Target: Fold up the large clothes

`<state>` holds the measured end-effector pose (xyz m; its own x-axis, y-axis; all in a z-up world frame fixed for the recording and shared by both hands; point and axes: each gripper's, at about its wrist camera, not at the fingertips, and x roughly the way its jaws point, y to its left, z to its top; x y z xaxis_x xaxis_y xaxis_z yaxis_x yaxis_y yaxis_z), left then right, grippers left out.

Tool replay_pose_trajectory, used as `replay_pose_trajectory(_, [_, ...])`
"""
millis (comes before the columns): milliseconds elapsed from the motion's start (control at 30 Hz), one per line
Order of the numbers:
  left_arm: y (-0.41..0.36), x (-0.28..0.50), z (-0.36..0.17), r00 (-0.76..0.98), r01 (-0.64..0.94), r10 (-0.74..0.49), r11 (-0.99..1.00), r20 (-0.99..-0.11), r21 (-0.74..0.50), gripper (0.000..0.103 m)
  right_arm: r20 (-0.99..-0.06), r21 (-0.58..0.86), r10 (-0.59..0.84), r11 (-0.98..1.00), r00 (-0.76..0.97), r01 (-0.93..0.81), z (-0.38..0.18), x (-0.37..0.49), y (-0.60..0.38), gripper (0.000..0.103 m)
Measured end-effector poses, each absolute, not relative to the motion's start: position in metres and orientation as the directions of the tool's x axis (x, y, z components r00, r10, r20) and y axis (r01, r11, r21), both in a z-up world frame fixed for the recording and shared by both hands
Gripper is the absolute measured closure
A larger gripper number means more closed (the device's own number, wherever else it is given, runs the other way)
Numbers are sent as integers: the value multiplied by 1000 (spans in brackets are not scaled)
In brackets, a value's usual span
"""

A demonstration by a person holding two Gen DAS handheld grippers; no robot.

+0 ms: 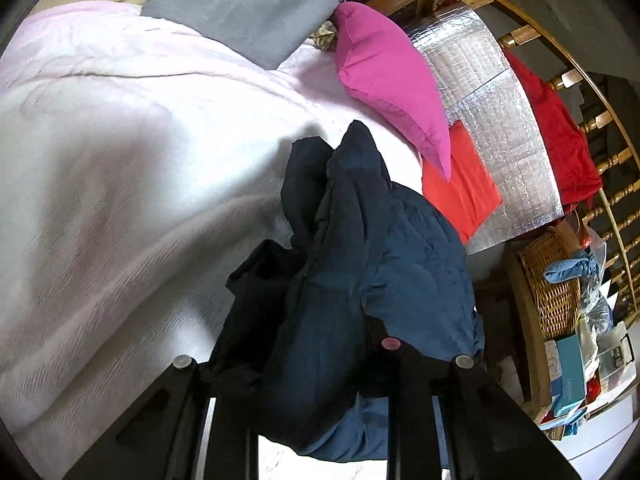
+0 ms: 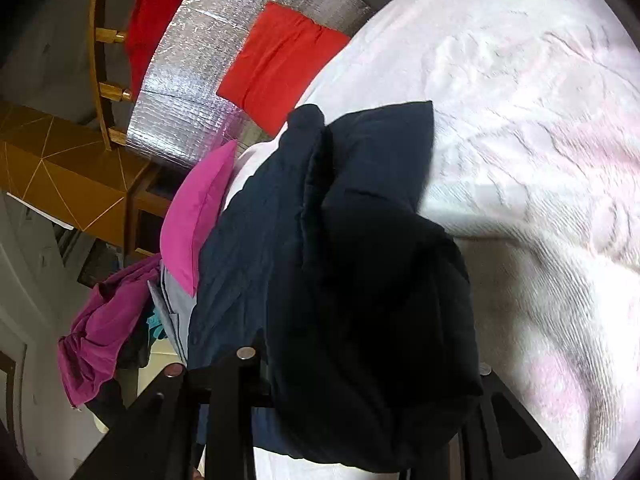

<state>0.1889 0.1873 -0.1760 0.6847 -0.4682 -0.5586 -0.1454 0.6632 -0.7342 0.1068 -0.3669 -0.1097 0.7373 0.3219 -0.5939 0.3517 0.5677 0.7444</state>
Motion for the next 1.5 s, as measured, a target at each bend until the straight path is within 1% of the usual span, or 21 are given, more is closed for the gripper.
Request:
replay_pose_trajectory(67, [185, 185, -175, 687, -144, -452, 683, -569, -716, 80, -593, 747, 326, 564, 737, 352, -113, 105, -369, 68])
replay_pose_trajectory(333, [167, 177, -166, 694, -110, -336, 825, -637, -555, 80, -587, 760, 335, 541, 737, 360, -125, 100, -375, 68])
replay_pose_trajectory(600, [156, 175, -160, 701, -97, -263, 885, -662, -455, 80, -601, 748, 323, 551, 731, 371, -127, 100, -375, 68])
replay_pose_trajectory(967, [146, 174, -158, 712, -88, -211, 920, -670, -383, 80, -604, 747, 324, 548, 728, 376, -130, 101, -375, 68])
replay_pose_trajectory(1500, [142, 173, -158, 716, -81, -176, 940, -676, -331, 79, -594, 760, 336, 533, 731, 372, -135, 99, -377, 68])
